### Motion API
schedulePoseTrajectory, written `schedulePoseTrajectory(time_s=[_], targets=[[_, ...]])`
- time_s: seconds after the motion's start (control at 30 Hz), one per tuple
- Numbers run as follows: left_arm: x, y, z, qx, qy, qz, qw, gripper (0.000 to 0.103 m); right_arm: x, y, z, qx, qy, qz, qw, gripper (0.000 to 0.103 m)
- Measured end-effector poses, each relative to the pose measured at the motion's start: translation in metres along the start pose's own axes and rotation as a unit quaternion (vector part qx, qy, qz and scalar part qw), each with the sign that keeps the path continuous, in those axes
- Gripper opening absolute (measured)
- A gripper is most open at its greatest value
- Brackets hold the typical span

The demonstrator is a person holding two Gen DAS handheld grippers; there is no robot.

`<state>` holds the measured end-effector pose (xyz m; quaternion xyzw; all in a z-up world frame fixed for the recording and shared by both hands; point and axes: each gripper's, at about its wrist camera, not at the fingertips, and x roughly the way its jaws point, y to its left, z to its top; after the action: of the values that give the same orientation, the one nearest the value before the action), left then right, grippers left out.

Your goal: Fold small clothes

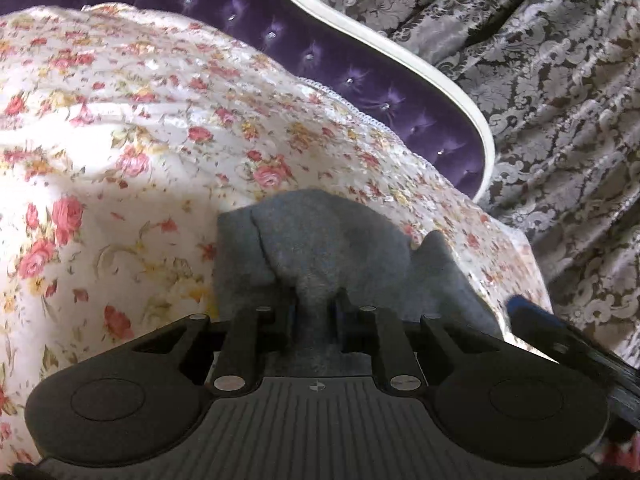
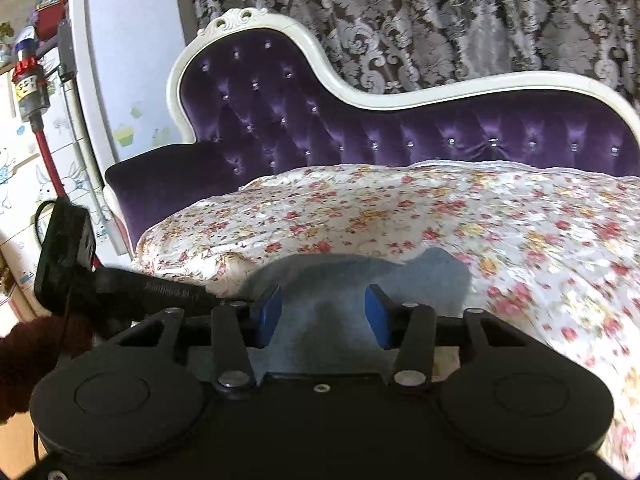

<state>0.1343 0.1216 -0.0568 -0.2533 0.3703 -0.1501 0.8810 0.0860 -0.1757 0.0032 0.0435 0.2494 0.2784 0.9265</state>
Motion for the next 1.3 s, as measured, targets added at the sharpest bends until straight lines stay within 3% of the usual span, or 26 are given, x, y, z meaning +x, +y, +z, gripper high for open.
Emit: schedulePoseTrajectory(time_s=[0.1,0.17,0.2,0.27,0.3,0.37,0.57,0.67,0.73,0.77,0.83,0.87,1.2,1.3], targets=[[0.004,-0.001,0.001,0.004,0.001,0.005,1.0000,0.020,0.034,-0.018,-0.004,0.020,0.052,-0.017,0.998,0.051],[0.005,-0.002,0.001,0.016,0.007,0.005,0.9998,0.024,0.054,-0.040,-0.017,0.072,0.088,-0.028,0.993,0.050],[0.004,-0.002,0.001,0.024,0.009,0.000,0.9997,0.026,0.056,-0.048,-0.022,0.094,0.087,-0.028,0.991,0.050],[0.003,0.000,0.004,0.032,0.014,-0.008,0.9993,0.038,0.053,-0.049,-0.022,0.102,0.078,-0.022,0.991,0.050],[0.004,0.001,0.008,0.032,0.019,-0.013,0.9992,0.046,0.051,-0.045,-0.022,0.092,0.077,-0.025,0.992,0.052],[0.007,0.004,0.014,0.022,0.026,-0.025,0.9991,0.053,0.051,-0.038,-0.022,0.068,0.080,-0.028,0.994,0.053],[0.023,0.016,0.035,-0.026,0.044,-0.041,0.9979,0.059,0.054,-0.034,-0.019,0.051,0.080,-0.028,0.995,0.056],[0.029,0.017,0.041,-0.033,0.034,-0.041,0.9980,0.057,0.054,-0.035,-0.019,0.053,0.077,-0.026,0.995,0.056],[0.028,0.019,0.041,-0.038,0.011,-0.039,0.9984,0.032,0.053,-0.035,-0.020,0.053,0.075,-0.026,0.995,0.056],[0.027,0.019,0.039,-0.039,-0.001,-0.019,0.9990,0.013,0.053,-0.034,-0.020,0.052,0.075,-0.027,0.995,0.057],[0.028,0.022,0.037,-0.034,-0.009,0.027,0.9990,0.013,0.053,-0.034,-0.020,0.051,0.074,-0.026,0.996,0.057],[0.029,0.026,0.036,-0.035,-0.007,0.032,0.9989,0.012,0.053,-0.033,-0.020,0.049,0.074,-0.027,0.996,0.057],[0.018,0.023,0.031,-0.004,-0.008,0.041,0.9991,0.013,0.051,-0.023,-0.002,0.026,0.057,-0.027,0.998,0.065],[0.019,0.020,0.029,0.005,-0.009,0.047,0.9989,0.013,0.064,-0.026,0.004,0.026,0.071,-0.034,0.997,0.069]])
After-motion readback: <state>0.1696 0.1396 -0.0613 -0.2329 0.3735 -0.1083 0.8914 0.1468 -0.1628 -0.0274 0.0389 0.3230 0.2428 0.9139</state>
